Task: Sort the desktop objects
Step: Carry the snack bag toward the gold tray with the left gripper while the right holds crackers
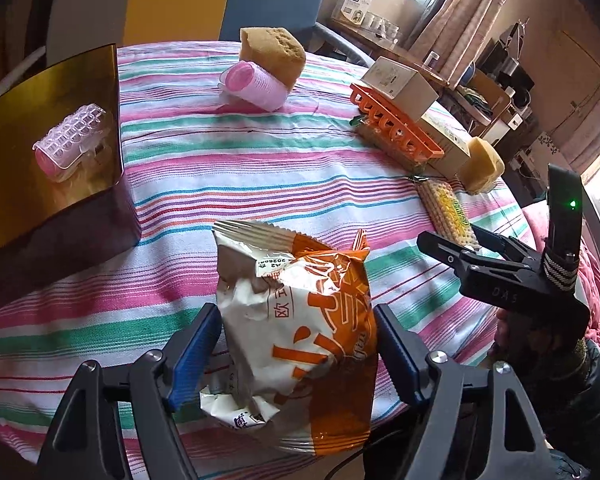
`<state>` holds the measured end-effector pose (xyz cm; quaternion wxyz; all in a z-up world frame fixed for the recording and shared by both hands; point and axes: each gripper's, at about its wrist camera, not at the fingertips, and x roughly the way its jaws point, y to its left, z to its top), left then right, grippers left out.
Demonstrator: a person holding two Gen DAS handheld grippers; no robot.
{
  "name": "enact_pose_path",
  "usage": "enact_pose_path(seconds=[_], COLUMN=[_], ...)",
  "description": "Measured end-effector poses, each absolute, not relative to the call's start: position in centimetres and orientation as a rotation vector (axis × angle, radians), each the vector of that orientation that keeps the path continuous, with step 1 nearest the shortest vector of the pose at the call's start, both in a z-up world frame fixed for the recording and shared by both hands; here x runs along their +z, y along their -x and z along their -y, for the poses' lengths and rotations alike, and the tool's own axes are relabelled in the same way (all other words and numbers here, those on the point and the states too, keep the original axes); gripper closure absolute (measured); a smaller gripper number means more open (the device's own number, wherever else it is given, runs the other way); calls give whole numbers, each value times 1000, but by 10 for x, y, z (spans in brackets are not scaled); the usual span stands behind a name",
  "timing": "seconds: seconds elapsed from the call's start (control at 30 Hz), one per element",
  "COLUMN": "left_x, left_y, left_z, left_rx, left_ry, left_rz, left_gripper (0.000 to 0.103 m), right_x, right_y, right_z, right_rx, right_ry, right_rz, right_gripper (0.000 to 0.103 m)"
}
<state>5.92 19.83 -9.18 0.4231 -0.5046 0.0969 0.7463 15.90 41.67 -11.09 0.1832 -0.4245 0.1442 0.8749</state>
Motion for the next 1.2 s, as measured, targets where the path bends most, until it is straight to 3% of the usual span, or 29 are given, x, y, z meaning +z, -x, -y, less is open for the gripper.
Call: enact_pose_path(seconds=[0.27,0.37,0.43,0.5,0.73,1.1,1.2], left_x=[-95,-96,-97,-97,-93,-66,-51], left_y=[-66,-70,-73,-74,-71,-62,-55], left_z=[-207,-209,-209,-208,-195,-164,-150], left_rx=[1902,1923,1939,1951,1961,2016,2051], left_ry=[1254,1239,1225,1213,1205,1121,1090], left_rz=[-349,-386,-407,-412,-349,-223,-162], left_gripper=[24,25,27,34,38,39,39], right_x=[-107,-106,-105,-104,-102,-95,-83], right_y=[-162,-161,-162,-164,-169,-158,-147], right_z=[-423,-426,-427,-427,-416,-395,-384], right_rx=[2451,2418,2393,2387,2415,2574,2618], right_ry=[1187,1196,1196,1200,1222,1255,1248], right_rz=[-482,-452,-417,-401,-409,-849,-887], right_gripper=[11,28,51,53,53,53,53])
